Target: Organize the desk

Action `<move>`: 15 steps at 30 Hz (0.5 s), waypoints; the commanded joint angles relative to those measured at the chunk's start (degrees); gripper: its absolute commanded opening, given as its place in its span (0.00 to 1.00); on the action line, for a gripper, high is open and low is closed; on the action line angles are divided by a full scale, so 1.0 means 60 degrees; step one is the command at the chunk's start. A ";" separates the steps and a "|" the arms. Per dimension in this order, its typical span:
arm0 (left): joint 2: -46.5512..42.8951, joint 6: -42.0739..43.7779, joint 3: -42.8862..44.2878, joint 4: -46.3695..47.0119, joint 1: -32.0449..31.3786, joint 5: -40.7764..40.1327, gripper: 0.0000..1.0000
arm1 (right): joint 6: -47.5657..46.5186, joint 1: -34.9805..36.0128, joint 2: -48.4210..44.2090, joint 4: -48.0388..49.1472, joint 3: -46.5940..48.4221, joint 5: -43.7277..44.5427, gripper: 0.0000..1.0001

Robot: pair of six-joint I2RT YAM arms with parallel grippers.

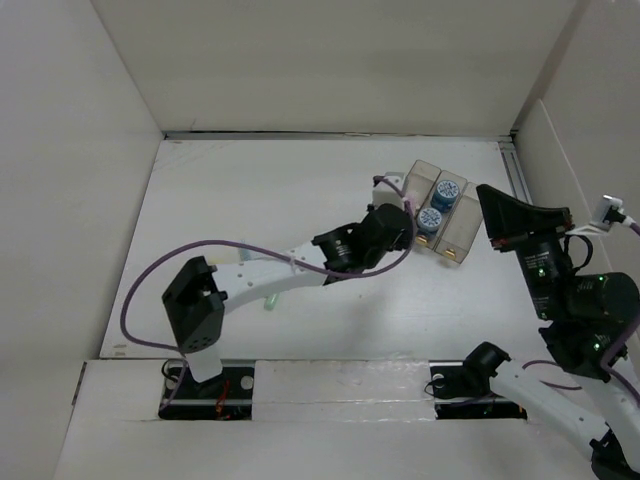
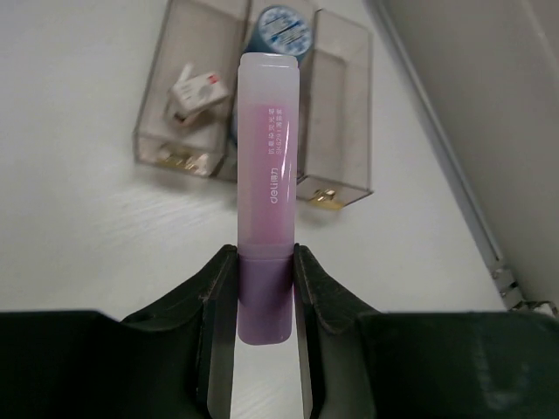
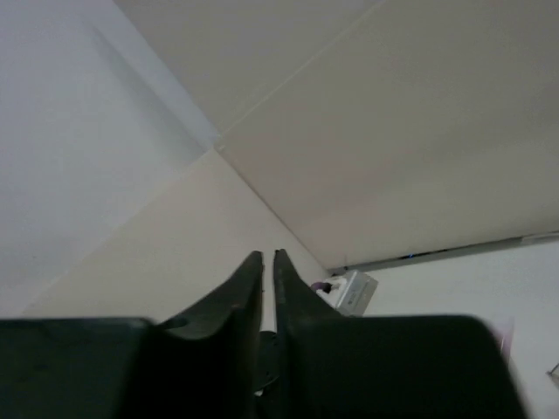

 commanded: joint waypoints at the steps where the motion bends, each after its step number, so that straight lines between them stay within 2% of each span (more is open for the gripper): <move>1: 0.1437 0.1142 0.1511 0.0986 0.0277 0.1254 0.00 | -0.0291 0.0065 0.0078 -0.0550 0.0668 -0.0040 0.15; 2: 0.1777 0.1216 0.2517 0.0929 0.0408 0.1750 0.00 | -0.0276 0.0065 0.0136 -0.0740 0.0814 -0.0070 0.05; 4: 0.2828 0.1319 0.3532 0.0855 0.0497 0.2046 0.00 | -0.0305 0.0065 0.0341 -0.0858 0.1152 -0.0231 0.01; 5: 0.3169 0.1436 0.4466 0.0913 0.0498 0.2410 0.00 | -0.0334 0.0065 0.0414 -0.1047 0.1240 -0.0275 0.01; 11: 0.5850 0.1437 0.7957 0.0767 0.0703 0.3802 0.00 | -0.0349 0.0065 0.0444 -0.1253 0.1387 -0.0202 0.06; 12: 0.6694 0.1408 0.8643 0.0753 0.0703 0.4023 0.01 | -0.0335 0.0065 0.0415 -0.1269 0.1358 -0.0101 0.06; 15: 0.7328 0.1408 0.9410 0.0811 0.0703 0.4230 0.03 | -0.0349 0.0065 0.0371 -0.1269 0.1299 -0.0041 0.07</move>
